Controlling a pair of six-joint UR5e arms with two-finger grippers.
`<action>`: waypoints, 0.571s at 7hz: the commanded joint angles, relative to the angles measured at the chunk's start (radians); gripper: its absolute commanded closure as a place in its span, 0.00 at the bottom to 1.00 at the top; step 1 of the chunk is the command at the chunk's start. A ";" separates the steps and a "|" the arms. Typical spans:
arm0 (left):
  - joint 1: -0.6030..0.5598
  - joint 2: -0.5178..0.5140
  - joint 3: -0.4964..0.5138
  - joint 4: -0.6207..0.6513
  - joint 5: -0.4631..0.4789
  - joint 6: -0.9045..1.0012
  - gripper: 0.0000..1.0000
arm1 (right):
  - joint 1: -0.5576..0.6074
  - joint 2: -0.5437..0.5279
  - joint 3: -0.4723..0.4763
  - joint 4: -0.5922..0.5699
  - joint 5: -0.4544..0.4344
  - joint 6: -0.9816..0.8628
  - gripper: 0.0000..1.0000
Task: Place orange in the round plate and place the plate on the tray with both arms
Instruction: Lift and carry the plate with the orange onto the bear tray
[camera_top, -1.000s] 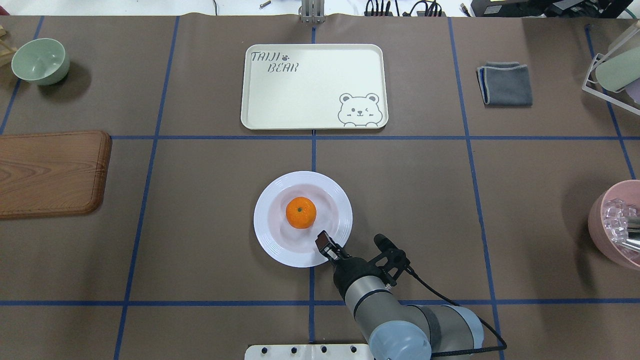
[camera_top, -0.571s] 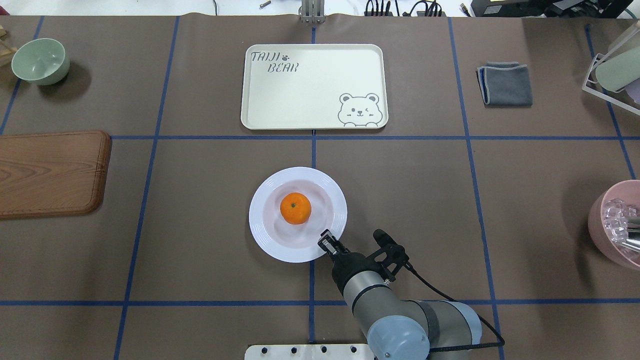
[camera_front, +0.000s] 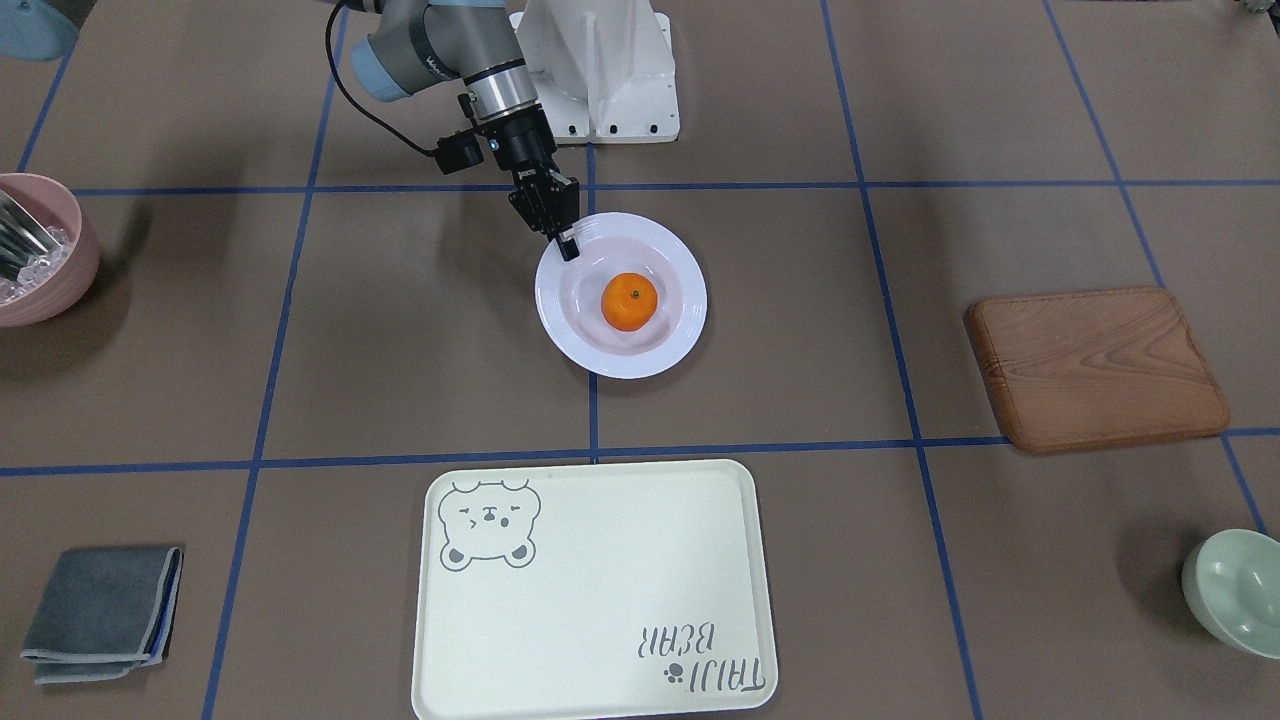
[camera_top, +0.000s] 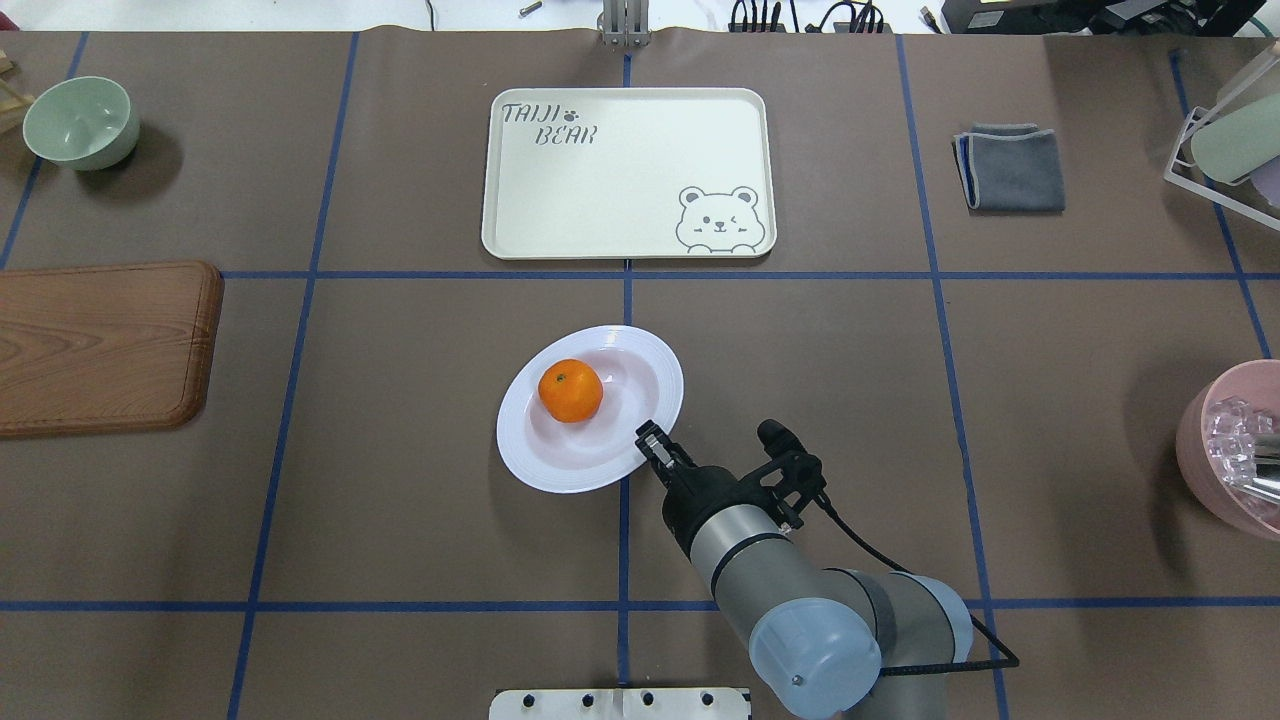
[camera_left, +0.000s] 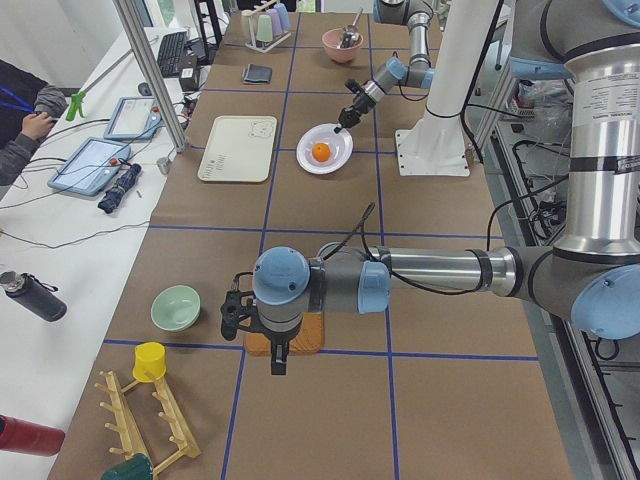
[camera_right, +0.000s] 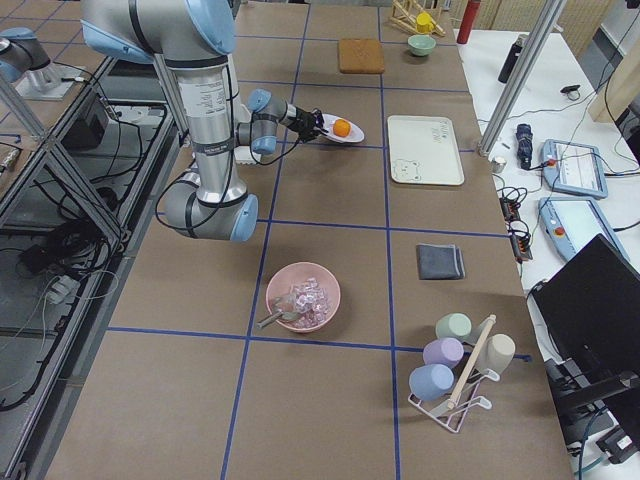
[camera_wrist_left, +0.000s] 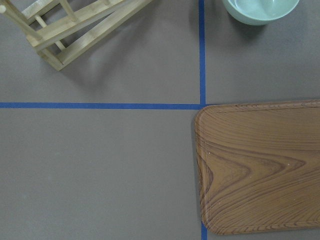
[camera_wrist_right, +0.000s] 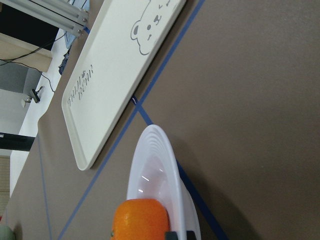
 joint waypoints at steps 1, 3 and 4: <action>0.004 0.041 -0.056 -0.001 0.002 -0.098 0.02 | 0.040 0.013 0.038 0.033 -0.002 0.003 1.00; 0.004 0.044 -0.067 -0.002 0.002 -0.097 0.01 | 0.092 0.025 0.031 0.149 -0.008 0.019 1.00; 0.007 0.043 -0.067 -0.004 0.002 -0.098 0.01 | 0.137 0.057 0.002 0.147 -0.008 0.069 1.00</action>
